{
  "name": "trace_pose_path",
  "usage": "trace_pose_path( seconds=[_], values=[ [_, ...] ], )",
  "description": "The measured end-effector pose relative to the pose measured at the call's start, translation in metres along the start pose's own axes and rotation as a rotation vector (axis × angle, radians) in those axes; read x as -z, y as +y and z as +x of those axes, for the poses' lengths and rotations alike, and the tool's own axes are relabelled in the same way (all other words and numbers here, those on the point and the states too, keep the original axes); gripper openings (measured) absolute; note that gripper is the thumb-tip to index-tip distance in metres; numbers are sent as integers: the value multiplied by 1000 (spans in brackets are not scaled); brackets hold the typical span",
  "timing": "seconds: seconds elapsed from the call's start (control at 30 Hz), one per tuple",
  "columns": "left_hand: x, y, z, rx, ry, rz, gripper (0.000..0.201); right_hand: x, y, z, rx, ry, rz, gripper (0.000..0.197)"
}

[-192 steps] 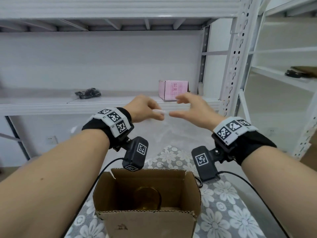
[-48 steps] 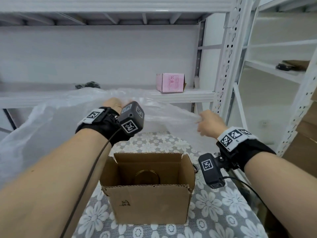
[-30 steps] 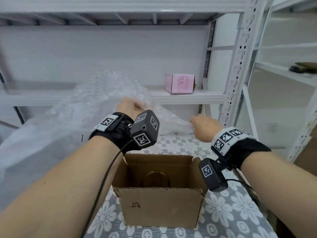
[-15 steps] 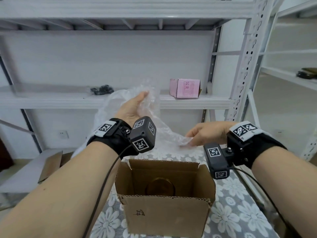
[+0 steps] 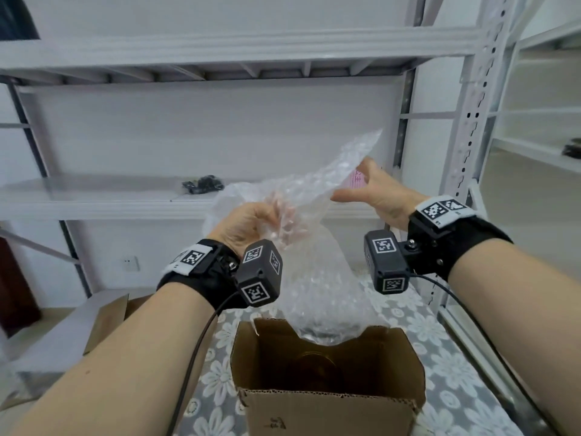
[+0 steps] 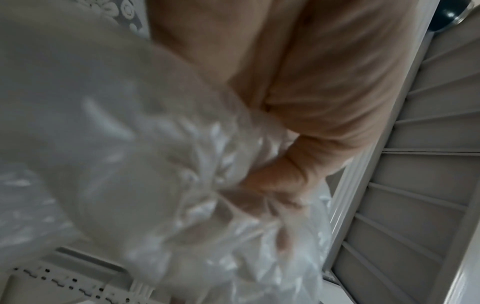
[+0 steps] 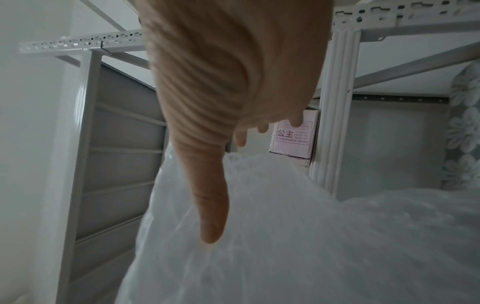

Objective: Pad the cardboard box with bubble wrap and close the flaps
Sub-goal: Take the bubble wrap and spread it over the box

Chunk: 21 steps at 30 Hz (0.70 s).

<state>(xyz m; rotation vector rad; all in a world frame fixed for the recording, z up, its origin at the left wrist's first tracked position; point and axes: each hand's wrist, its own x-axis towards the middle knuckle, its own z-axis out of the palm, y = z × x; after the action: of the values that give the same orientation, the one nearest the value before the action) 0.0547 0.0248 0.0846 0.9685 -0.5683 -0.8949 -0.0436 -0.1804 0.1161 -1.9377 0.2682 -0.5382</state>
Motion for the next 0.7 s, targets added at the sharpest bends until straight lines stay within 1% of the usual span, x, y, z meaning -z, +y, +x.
trace_pose_path(
  seconds=[0.07,0.1,0.13,0.17,0.2,0.23,0.27,0.3,0.33,0.37,0.43,0.5,0.53,0.6,0.63,0.7],
  values=[
    [7,-1,-1,18,20,-3,41,-5,-3,4,20,-1,17,93],
    [11,-2,-2,25,37,7,46,-7,-4,6,40,30,45,95],
    [15,-3,-3,31,44,27,55,-9,-5,10,56,71,86,101],
    [19,-4,-4,39,60,67,73,-11,-7,13,58,97,116,104],
    [23,-4,-3,44,81,105,85,-12,-8,16,40,94,129,102],
    [26,-4,-2,45,87,114,90,-13,-8,20,10,53,124,95],
    [28,-4,-1,49,86,89,88,-14,-8,23,-29,-7,107,84],
    [31,-4,1,48,113,35,81,-16,-8,24,-58,-55,84,70],
    [33,-3,3,42,148,-18,72,-18,-7,25,-74,-68,74,60],
    [36,-2,5,39,196,-55,67,-20,-8,25,-79,-52,92,56],
    [39,-1,2,28,236,-50,67,-23,-10,25,-68,28,194,60],
    [38,0,-5,23,215,-19,73,-22,-13,25,-64,98,301,66],
    [37,0,-9,23,188,-1,77,-22,-15,24,-68,103,324,69],
    [34,1,-14,16,155,37,80,-22,-19,22,-63,98,282,72],
    [31,2,-18,1,166,56,79,-23,-21,22,-47,107,247,71],
    [29,2,-22,-24,215,82,73,-25,-24,25,9,170,207,67]
  ],
)
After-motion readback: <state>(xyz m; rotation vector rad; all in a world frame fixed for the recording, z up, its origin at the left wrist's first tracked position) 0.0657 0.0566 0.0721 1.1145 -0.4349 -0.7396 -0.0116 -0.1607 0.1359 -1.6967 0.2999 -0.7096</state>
